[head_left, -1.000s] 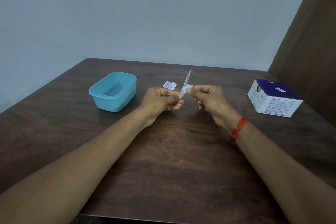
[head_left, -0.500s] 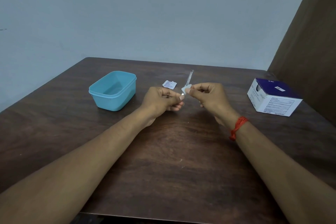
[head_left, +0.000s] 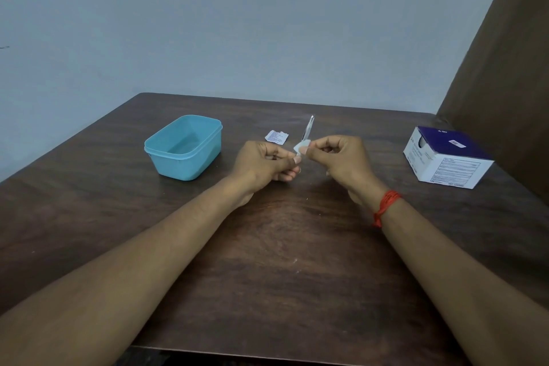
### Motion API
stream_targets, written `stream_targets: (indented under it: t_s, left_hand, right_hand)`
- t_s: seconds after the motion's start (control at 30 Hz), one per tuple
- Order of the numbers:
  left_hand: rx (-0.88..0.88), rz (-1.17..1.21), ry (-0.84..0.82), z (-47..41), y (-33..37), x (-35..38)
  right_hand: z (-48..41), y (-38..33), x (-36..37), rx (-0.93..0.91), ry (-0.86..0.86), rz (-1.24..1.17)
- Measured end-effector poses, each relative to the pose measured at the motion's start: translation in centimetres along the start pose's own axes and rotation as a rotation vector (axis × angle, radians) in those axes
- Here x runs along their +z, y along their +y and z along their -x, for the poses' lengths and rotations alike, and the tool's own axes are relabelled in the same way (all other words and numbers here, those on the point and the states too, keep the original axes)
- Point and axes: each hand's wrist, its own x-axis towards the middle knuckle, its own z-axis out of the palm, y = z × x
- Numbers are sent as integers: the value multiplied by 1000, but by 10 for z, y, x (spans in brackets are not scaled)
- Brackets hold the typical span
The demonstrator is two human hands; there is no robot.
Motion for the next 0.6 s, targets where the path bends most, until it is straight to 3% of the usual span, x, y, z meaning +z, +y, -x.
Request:
stream_targets:
  t_s: [0.13,0.3,0.5,0.6]
  left_hand:
    - [7,-17,-15,-1,-1,0]
    - [6,-3,1,-2,-3,-1]
    - [13,-25,-16,-1,-1,0]
    - [15,-25,-15,-1,-2,1]
  right_hand:
    - [-2,-2,-4,17,51,-81]
    - [2,-1,-1,-15,-77,26]
    - [-1,-5,-5,24,37,-80]
    - [0,-4,-6,23,-11,-42]
